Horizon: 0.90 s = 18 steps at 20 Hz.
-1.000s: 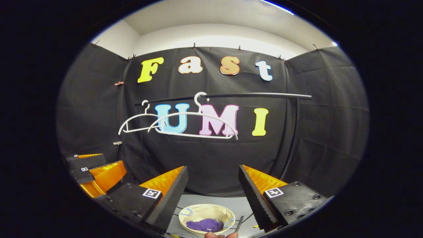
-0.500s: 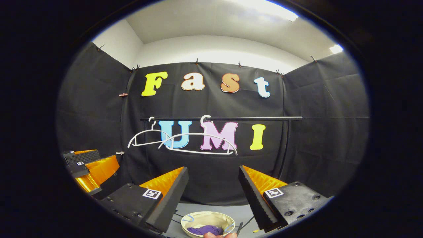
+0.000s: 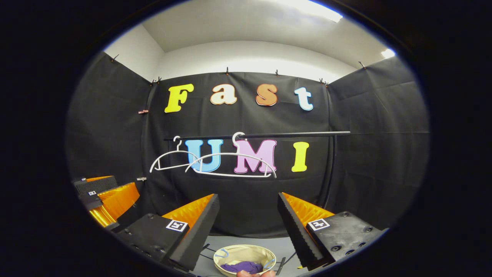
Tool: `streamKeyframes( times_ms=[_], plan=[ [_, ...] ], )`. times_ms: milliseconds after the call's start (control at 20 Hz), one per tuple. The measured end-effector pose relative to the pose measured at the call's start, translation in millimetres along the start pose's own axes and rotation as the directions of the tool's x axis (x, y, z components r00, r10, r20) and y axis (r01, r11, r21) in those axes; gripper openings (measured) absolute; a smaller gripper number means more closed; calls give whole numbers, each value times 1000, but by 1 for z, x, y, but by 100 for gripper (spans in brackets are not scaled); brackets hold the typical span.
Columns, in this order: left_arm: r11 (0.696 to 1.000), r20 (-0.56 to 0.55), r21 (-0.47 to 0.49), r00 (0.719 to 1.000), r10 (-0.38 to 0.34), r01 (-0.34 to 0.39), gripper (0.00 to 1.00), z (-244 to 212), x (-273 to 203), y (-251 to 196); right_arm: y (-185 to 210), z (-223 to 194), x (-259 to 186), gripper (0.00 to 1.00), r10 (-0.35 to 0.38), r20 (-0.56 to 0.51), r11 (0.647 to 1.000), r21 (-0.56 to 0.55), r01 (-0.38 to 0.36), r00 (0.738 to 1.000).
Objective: Grasp the clothes on the hanger with both hands and then place them into the laundry hamper below.
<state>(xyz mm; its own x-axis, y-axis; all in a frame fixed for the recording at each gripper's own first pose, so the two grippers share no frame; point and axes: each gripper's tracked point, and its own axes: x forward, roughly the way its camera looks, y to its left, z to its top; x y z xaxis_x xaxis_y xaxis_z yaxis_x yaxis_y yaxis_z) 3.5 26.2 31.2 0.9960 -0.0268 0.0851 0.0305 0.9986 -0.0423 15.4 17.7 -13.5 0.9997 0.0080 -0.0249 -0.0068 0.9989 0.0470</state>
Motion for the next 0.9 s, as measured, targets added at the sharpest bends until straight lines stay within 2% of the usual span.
streamKeyframes(
  times_ms=[50, 450, 500, 550, 900],
  plan=[
    [1000, 2, 2, 1000, -1, 1, 95, 2, -1, 0, -1, 1, 1, 98, -4, 3, 1000, 1, 4, 1000],
    [1000, -13, 6, 1000, -10, 10, 95, 0, 0, -9, 2, 4, 2, 97, 2, 7, 1000, 4, -2, 1000],
    [1000, -11, 7, 1000, -10, 10, 95, 1, 0, -8, 1, 4, 2, 100, 1, 7, 1000, 3, -1, 1000],
    [1000, -9, 7, 1000, -11, 11, 95, 2, 0, -8, 1, 4, 3, 97, 1, 7, 1000, 1, -1, 1000],
    [1000, -14, 9, 1000, -28, 28, 95, 2, 1, -9, 0, 7, 2, 97, -4, 12, 1000, -4, 4, 1000]
  ],
)
